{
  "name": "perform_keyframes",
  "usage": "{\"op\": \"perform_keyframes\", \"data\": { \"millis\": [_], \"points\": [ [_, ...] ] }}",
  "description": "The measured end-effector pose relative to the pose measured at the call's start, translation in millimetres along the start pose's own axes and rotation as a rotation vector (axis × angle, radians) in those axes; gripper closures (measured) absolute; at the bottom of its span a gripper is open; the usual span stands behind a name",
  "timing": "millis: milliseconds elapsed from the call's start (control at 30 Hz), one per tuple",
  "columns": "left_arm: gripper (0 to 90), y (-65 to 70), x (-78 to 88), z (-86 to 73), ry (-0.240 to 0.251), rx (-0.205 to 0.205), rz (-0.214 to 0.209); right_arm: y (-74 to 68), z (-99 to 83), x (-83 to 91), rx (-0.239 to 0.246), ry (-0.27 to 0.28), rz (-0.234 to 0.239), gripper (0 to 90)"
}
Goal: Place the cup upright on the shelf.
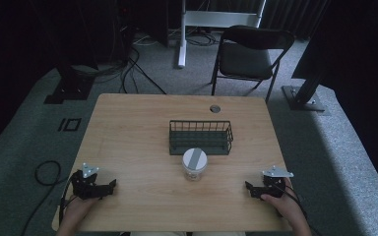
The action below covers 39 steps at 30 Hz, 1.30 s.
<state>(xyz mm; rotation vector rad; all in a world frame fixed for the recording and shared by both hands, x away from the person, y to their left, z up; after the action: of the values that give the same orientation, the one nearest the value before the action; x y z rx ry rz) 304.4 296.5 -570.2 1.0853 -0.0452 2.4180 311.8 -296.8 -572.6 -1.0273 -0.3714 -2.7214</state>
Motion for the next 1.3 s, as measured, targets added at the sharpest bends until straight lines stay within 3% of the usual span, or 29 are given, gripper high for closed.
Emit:
{"op": "perform_keyframes", "data": {
  "millis": [667,1100,1300],
  "points": [
    [0.2,-0.1,-0.2,0.1,0.001,0.002,0.002,-0.9,0.2,0.3,0.011,0.004,-0.007,10.8],
    [0.1,-0.1,-0.2,0.1,0.001,0.002,0.002,-1.9,-0.5,4.4,0.015,0.003,0.027,11.3],
    [0.2,-0.1,-0.2,0.1,0.001,0.002,0.002,-1.8,5.7,10.9,0.005,0.03,0.04,11.3]
  ]
}}
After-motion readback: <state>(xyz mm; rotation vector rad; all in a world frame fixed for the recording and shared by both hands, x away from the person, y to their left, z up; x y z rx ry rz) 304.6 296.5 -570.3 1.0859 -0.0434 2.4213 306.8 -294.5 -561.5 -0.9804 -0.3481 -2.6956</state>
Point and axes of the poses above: each handheld gripper's, and its own axes: x roughly backward along the jaws, z roughly out of its top, y roughly to its right, the point moved 3 cm from there along -x, roughly forward along the jaws, and after that the axes turned 14 degrees about -z, right-handed, at the moved point
